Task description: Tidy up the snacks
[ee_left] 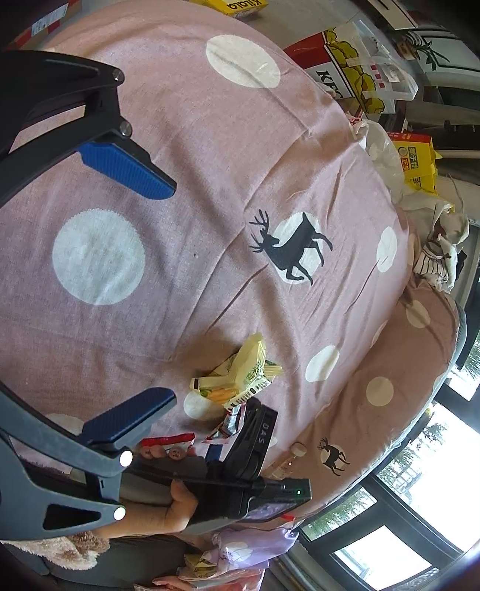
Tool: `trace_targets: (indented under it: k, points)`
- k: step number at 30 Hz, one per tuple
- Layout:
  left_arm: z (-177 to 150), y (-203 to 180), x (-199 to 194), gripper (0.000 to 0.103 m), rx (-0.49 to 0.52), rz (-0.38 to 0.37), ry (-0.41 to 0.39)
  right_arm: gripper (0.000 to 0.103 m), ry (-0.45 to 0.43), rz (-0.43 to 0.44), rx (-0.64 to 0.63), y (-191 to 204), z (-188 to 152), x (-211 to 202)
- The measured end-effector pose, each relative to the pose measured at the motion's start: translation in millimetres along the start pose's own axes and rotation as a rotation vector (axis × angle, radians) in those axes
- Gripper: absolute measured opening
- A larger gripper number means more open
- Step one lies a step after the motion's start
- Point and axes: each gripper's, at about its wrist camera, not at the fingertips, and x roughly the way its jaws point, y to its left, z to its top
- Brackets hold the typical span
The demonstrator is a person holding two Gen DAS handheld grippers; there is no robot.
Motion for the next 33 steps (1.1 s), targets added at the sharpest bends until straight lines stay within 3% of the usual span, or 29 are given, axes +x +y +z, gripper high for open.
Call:
trace_targets:
  k: [1,3,7,10,13,18,26,29,33]
  points:
    - [0.4,0.4,0.2,0.102,-0.001,-0.001,0.001,0.092,-0.006,-0.006,-0.009,1.7,-0.1,0.4]
    - [0.7,1.8,0.3,0.102,-0.006,0.003,0.000,0.081,-0.026,-0.024,-0.036,3.3,-1.7,-2.1]
    - [1.1,1.4,0.9,0.102,-0.006,0.007,0.003,0.045,-0.023,0.022,-0.046,0.7,0.5,-8.2]
    - [0.6,0.0,0.8,0.102,0.003,0.003,0.004,0.030,-0.006,0.068,-0.051,2.5,-1.5,-12.8]
    - [-0.1,-0.5,1.6,0.102,0.003,0.010,0.007,0.030,-0.016,0.101,-0.057,0.4,-9.4,-23.2]
    - [-0.9,-1.1,2.1,0.102,0.005,0.023,0.010,0.029,-0.022,0.252,0.009,-20.1,-39.5,-56.9]
    - [-6.0,-4.3,3.0,0.102,0.014,0.032,0.018,0.030,0.054,0.416,-0.033,-19.6,-122.6,-92.1]
    - [-8.1,-4.9,2.8,0.102,0.019,0.037,0.020,0.030,0.107,0.401,-0.008,-22.1,-138.7,-85.5]
    - [-10.9,-7.5,4.5,0.102,0.030,0.049,0.026,0.032,0.093,0.267,0.015,-29.2,-139.4,-87.3]
